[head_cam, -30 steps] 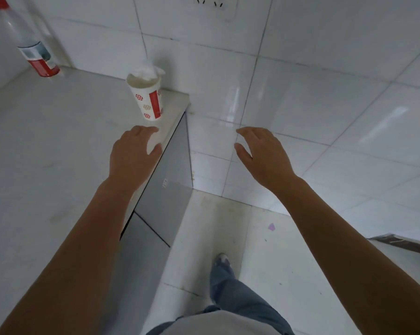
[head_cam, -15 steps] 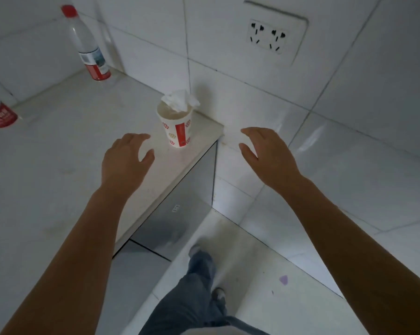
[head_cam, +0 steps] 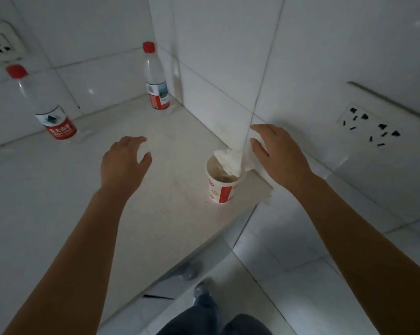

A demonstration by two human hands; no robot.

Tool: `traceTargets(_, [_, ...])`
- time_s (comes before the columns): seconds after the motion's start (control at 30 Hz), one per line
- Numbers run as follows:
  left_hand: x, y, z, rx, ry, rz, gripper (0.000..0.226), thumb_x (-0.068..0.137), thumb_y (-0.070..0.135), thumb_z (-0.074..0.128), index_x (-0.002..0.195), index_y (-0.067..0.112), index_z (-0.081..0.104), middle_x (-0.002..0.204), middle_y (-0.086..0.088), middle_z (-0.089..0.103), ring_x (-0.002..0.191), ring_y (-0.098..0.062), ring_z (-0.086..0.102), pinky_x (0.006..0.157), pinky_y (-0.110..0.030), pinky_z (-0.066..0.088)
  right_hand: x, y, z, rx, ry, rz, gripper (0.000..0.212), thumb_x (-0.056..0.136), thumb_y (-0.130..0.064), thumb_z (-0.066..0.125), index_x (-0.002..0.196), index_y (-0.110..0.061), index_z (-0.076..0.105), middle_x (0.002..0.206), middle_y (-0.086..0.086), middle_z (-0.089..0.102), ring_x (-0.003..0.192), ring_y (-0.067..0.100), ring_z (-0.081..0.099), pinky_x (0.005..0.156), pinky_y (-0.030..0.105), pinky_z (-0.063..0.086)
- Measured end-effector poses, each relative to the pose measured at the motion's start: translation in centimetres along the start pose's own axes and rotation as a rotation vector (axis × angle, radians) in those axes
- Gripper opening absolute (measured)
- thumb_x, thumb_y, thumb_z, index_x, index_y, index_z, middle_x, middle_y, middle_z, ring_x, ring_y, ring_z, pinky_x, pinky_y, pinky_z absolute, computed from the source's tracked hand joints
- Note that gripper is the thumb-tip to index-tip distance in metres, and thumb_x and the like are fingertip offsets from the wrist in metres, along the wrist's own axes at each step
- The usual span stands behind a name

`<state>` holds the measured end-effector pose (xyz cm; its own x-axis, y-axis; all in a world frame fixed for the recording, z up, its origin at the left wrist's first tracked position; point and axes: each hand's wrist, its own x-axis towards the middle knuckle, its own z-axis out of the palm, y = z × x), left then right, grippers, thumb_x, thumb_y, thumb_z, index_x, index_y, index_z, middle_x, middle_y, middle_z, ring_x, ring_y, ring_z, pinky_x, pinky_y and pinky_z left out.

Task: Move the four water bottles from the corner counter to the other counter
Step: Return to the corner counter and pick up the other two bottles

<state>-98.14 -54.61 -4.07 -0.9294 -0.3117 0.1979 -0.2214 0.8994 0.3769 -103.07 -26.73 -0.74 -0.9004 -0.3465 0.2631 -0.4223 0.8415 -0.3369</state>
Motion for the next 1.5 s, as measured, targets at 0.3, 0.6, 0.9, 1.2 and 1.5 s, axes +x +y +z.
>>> traceTargets(0.3, [2.3,-3.1,-1.8,0.081,0.019,-0.128,0.042,0.091,0.026,0.052,0.131,0.013,0.049,0.133,-0.013,0.054,0.119,-0.032,0.051,0.097,-0.044,0.041,8.5,-3.3,2.6,0.069,-0.113,-0.178,0.041,0.096,-0.026,0.039,0.133,-0.009,0.044,0.132,0.012,0.055,0.121,0.026,0.05,0.098,0.034,0.039])
traceTargets(0.6, [2.1,-6.0,-2.5,0.104,0.04,-0.388,0.051,0.091,0.03,0.052,0.138,0.012,0.038,0.139,-0.013,0.047,0.124,-0.033,0.047,0.099,-0.047,0.041,13.8,-6.8,5.8,0.231,-0.282,-0.227,0.043,0.095,-0.029,0.043,0.134,-0.01,0.042,0.137,0.011,0.05,0.123,0.025,0.049,0.102,0.033,0.037])
traceTargets(0.9, [5.4,-7.3,-0.5,0.053,-0.006,-0.437,0.057,0.092,0.031,0.052,0.141,0.012,0.031,0.144,-0.014,0.04,0.128,-0.033,0.044,0.101,-0.047,0.041,20.3,-8.1,8.5,0.451,-0.337,-0.061,0.046,0.091,-0.03,0.053,0.132,-0.011,0.042,0.134,0.009,0.053,0.118,0.024,0.053,0.087,0.027,0.039])
traceTargets(1.2, [8.4,-11.8,5.5,0.104,-0.359,-0.494,0.07,0.093,0.039,0.047,0.148,0.014,0.012,0.157,-0.011,0.016,0.143,-0.029,0.021,0.114,-0.046,0.028,26.8,-8.8,12.7,0.616,-0.401,0.177,0.075,0.085,-0.027,0.062,0.144,-0.015,0.018,0.147,0.011,0.036,0.129,0.027,0.042,0.104,0.045,0.04])
traceTargets(1.5, [9.7,-12.4,8.6,0.224,-0.409,-0.545,0.067,0.095,0.043,0.038,0.148,0.017,0.007,0.158,-0.013,0.008,0.144,-0.035,0.01,0.115,-0.05,0.021,30.7,-9.0,16.2,0.677,-0.378,0.258,0.09,0.083,-0.018,0.065,0.147,-0.015,0.002,0.153,0.007,0.024,0.138,0.023,0.028,0.104,0.032,0.031])
